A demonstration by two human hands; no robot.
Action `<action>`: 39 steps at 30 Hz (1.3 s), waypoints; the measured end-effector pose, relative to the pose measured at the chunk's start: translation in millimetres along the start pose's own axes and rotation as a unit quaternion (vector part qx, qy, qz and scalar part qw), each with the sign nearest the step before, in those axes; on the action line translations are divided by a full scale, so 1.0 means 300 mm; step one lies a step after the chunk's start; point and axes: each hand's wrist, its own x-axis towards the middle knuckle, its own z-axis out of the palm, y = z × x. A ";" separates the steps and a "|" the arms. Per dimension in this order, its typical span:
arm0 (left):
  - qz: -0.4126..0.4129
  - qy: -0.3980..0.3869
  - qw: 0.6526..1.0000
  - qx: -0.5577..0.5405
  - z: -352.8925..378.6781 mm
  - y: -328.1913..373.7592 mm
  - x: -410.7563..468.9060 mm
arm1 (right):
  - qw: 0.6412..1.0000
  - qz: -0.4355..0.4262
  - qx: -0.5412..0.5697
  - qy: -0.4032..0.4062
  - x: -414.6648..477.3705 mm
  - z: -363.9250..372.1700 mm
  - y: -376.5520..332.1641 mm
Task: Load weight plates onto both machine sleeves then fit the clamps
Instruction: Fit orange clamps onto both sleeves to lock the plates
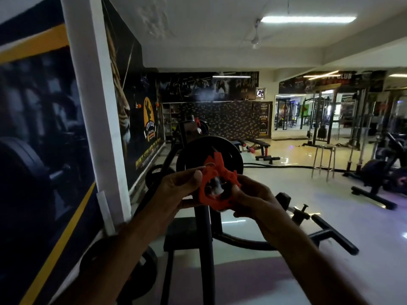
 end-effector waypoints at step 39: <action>-0.169 0.159 0.972 -0.047 -0.084 -0.445 0.552 | 0.989 0.118 0.016 0.089 0.554 -0.277 0.455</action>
